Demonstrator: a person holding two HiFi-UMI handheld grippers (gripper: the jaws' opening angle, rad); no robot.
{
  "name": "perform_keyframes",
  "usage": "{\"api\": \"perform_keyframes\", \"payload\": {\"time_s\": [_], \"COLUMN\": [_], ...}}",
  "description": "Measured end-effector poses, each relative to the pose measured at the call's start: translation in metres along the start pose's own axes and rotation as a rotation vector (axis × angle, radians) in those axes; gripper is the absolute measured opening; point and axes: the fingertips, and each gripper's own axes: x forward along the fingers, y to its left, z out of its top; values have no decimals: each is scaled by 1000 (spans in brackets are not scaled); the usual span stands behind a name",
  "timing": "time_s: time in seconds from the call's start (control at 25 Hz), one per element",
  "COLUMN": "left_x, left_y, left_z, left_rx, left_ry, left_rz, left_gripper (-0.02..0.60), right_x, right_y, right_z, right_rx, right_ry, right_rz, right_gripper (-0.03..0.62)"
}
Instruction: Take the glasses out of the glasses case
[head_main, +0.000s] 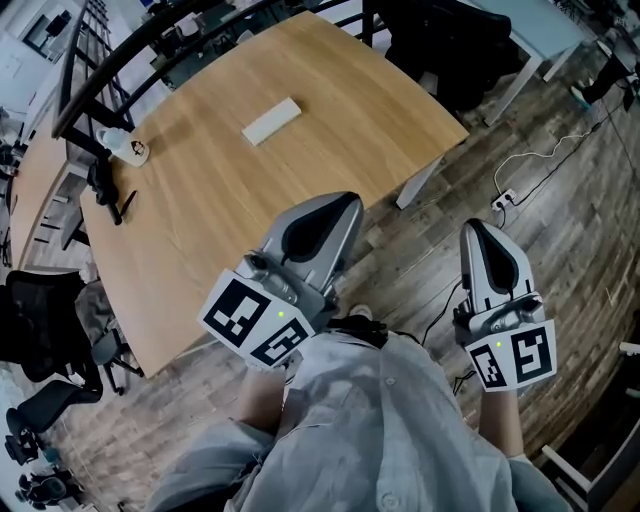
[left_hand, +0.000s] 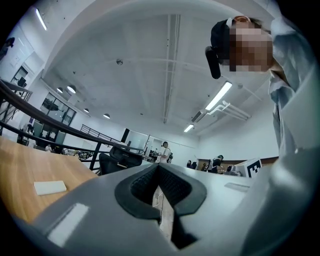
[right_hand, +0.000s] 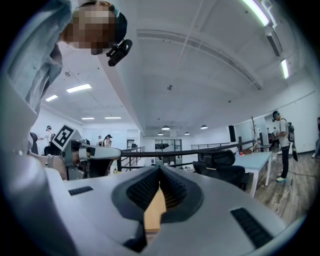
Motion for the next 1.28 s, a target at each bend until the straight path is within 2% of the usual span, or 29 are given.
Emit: {"api": "perform_keyframes", "payload": {"time_s": [0.32, 0.6, 1.08, 1.28], "left_x": [8, 5, 36, 64], "left_y": [8, 17, 43, 53], "left_z": [1, 3, 5, 9], "left_rx": [-9, -3, 10, 18], "left_ry": [-12, -21, -51, -64], "left_rz": [18, 64, 211, 293], "left_gripper": [5, 5, 5, 5], "right_x": [5, 17, 72, 106], "right_y": [-15, -19, -61, -88], "right_z": [-12, -15, -18, -15], "right_rx": [9, 19, 26, 28], "right_ry": [17, 14, 2, -1], "right_rz": [-12, 22, 161, 260], "right_gripper": [0, 0, 0, 0]}}
